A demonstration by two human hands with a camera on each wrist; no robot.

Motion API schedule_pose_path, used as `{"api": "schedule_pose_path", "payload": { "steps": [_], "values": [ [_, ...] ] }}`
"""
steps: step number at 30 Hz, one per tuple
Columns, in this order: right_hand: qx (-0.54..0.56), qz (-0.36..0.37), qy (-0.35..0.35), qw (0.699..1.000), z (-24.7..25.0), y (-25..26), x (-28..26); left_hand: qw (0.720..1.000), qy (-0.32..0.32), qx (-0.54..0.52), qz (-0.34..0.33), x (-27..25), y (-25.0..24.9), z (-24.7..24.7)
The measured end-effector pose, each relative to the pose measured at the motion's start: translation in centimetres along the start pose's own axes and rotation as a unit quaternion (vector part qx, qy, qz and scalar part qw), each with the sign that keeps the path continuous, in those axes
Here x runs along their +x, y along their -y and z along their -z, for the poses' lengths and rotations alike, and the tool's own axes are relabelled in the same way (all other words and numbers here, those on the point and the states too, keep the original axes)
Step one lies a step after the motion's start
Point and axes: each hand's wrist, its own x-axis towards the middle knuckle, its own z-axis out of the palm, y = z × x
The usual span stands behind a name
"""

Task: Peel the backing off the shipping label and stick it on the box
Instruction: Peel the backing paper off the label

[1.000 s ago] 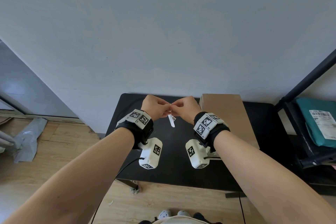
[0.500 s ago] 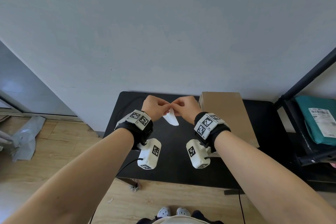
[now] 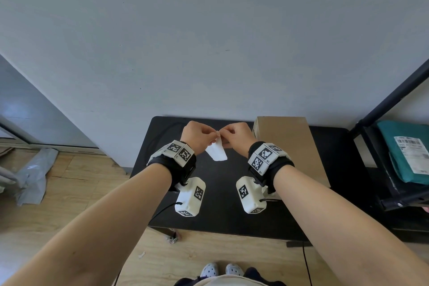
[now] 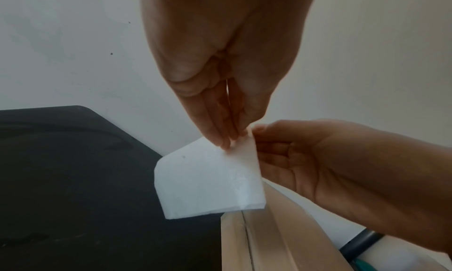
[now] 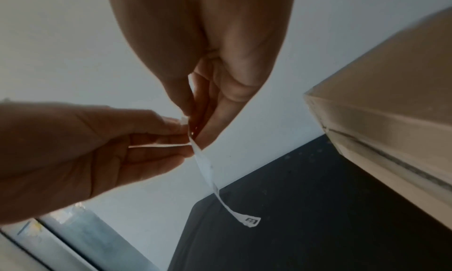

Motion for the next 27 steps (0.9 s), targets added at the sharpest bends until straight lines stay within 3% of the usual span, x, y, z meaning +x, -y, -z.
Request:
{"api": "schedule_pose_path", "payload": {
  "steps": [18,27],
  "values": [
    [0.174,-0.042,-0.045,0.983,-0.65,0.24,0.06,0.997,-0.022,-0.058,0.038,0.08,-0.74,-0.22],
    [0.210,-0.033,-0.041,0.976,-0.60,-0.03,0.34,0.996,-0.040,-0.068,0.034,0.27,-0.48,-0.21]
  ]
}}
